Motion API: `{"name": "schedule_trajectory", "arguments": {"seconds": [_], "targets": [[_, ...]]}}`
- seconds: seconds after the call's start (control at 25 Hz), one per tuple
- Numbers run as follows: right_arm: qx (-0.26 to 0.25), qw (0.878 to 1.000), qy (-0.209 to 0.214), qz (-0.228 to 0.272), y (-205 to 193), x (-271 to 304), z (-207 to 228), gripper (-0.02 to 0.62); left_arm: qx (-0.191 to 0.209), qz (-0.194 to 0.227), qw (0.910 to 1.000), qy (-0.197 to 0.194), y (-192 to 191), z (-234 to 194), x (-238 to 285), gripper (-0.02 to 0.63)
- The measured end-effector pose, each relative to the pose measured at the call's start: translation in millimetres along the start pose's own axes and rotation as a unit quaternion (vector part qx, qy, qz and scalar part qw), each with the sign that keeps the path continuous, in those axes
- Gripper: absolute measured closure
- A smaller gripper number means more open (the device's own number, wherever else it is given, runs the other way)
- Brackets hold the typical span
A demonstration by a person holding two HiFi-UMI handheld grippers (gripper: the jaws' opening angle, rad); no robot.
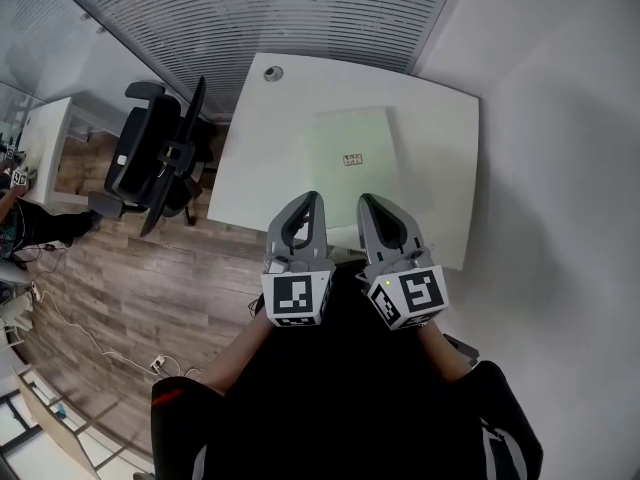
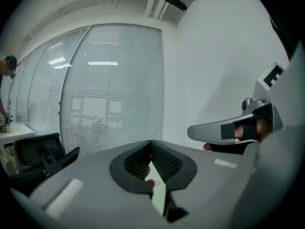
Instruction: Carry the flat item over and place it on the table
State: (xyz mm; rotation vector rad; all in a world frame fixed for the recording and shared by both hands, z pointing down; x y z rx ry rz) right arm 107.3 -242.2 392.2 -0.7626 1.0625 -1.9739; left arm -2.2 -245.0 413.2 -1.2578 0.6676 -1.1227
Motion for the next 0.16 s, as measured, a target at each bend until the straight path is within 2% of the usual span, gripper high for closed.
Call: {"name": "schedule_trajectory", "arguments": {"seconds": [0.16], "targets": [[-0.002,1.000,0.009,-0.008,-2.6,4.5,-0.5,0.595,-0.007,-0.011,0.9998,0.012,-7.8,-2.5,-3.2,0.600]]}}
Point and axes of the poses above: the fingertips, and each gripper's own axes: x forward along the fingers, z to its right, y out of its top, the point moved 4 cm from there along -x, backward along the fingers, and after that the axes turned 15 degrees about x, right-handed, at the moved point
